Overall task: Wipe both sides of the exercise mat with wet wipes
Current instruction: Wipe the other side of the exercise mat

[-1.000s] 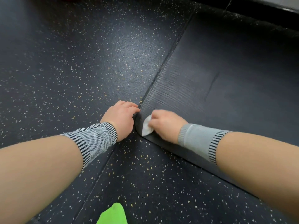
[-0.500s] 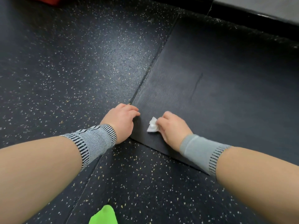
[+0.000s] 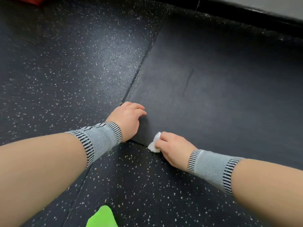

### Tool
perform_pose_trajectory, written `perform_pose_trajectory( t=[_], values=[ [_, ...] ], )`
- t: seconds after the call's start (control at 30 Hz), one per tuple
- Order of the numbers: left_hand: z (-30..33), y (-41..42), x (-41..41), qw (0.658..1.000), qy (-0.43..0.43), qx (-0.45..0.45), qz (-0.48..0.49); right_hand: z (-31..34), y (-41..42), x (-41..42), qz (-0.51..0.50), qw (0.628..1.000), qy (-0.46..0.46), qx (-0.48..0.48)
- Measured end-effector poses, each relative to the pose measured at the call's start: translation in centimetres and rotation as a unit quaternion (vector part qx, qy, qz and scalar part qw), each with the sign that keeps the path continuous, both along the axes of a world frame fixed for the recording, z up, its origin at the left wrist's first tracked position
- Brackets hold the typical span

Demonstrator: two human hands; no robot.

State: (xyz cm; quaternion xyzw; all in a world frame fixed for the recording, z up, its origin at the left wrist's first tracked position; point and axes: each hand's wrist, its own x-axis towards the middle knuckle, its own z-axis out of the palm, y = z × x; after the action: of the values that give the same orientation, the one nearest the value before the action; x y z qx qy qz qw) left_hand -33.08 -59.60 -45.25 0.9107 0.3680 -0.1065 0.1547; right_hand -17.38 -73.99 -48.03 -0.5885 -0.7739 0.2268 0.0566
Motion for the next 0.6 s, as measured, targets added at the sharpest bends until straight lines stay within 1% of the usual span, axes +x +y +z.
perform_pose_trajectory(
  t=[0.03, 0.07, 0.1, 0.17, 0.2, 0.3, 0.33, 0.4, 0.47, 0.53, 0.6],
  values=[
    [0.1, 0.1, 0.1, 1.000, -0.004, 0.002, 0.001, 0.3, -0.2, 0.7, 0.028, 1.000, -0.009, -0.008],
    [0.1, 0.2, 0.1, 1.000, -0.006, 0.004, 0.002, 0.4, 0.0, 1.6, 0.043, 0.999, -0.016, 0.007],
    [0.1, 0.2, -0.1, 1.000, -0.006, 0.004, 0.005, 0.5, 0.2, 2.4, 0.042, 0.999, -0.027, 0.008],
    [-0.1, 0.4, -0.6, 1.000, 0.001, 0.002, 0.008, 0.9, 1.2, 3.3, 0.009, 1.000, -0.020, 0.021],
    [-0.2, 0.5, -0.9, 1.000, 0.005, -0.001, 0.011, 1.2, 2.1, 3.0, -0.016, 1.000, -0.002, 0.021],
    [-0.7, 1.0, -1.6, 1.000, 0.004, 0.000, 0.027, 1.7, 4.9, -0.6, -0.077, 0.995, 0.032, 0.058],
    [-0.8, 1.3, -1.7, 1.000, 0.003, 0.001, 0.030, 1.5, 5.7, -1.9, -0.074, 0.996, 0.029, 0.045],
    [-0.9, 1.6, -1.5, 1.000, -0.001, 0.002, 0.020, 1.1, 5.9, -3.8, -0.029, 0.999, 0.003, -0.015],
    [-1.1, 1.5, -0.7, 1.000, -0.017, 0.005, -0.007, 0.7, 4.2, -3.2, -0.009, 0.999, 0.010, -0.037],
    [-1.2, 0.7, 0.9, 0.999, -0.037, -0.011, -0.031, 0.7, 1.2, -1.0, -0.025, 0.998, 0.013, -0.064],
    [-1.1, -0.5, 2.8, 0.997, -0.050, -0.035, -0.056, 1.2, -2.3, 2.2, -0.056, 0.992, -0.012, -0.110]
  ],
)
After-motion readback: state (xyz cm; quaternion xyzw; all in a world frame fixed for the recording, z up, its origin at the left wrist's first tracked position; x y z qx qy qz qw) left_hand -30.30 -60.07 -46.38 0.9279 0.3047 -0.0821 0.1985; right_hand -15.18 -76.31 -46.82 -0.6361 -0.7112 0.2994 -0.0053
